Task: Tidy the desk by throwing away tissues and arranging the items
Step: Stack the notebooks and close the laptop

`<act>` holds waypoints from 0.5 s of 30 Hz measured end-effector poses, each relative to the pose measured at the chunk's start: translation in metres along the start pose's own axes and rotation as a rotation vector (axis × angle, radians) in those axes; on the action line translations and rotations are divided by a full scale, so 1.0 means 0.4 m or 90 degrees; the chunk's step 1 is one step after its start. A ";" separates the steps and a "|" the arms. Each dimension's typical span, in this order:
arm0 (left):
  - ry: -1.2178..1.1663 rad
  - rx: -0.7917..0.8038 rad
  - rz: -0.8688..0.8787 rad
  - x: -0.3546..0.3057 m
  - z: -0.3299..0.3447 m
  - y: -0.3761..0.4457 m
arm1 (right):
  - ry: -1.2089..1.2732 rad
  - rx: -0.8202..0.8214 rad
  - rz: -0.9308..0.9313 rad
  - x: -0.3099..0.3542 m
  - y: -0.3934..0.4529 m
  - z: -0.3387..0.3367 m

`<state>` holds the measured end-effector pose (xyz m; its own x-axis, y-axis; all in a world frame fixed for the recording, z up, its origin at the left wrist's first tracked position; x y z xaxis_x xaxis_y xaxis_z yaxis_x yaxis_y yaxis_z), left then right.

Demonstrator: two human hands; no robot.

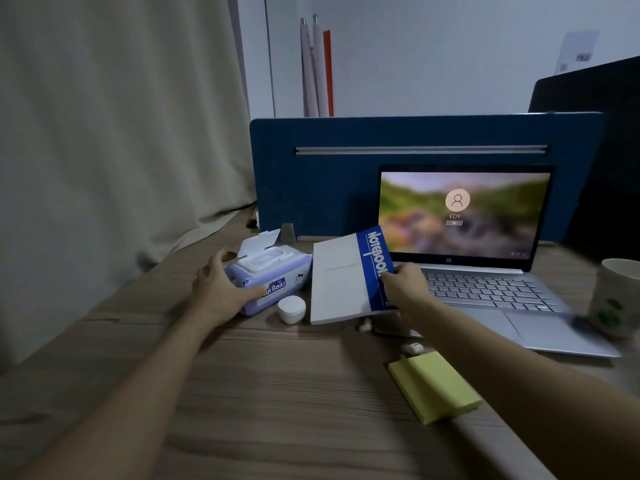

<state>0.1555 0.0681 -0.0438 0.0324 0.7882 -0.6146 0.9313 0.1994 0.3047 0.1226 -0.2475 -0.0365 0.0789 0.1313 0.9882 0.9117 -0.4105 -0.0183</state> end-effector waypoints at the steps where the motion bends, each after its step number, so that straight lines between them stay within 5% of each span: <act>1: 0.015 -0.013 -0.001 0.003 0.000 -0.003 | -0.001 -0.001 -0.001 0.000 0.005 0.001; 15: 0.090 -0.139 -0.117 0.080 -0.080 -0.053 | -0.056 -0.025 -0.023 0.031 0.031 0.098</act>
<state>0.1251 0.1078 -0.0465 -0.1934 0.7975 -0.5715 0.8164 0.4538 0.3570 0.1508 -0.2156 -0.0306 0.0833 0.2246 0.9709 0.8980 -0.4392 0.0246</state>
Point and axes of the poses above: each hand's wrist, its own y-axis towards the middle knuckle, its own z-axis out of the palm, x = y × z, the point moved 1 cm from there along y, towards the middle knuckle, and after that the axes turned 7 degrees about y, right-handed, at the moved point
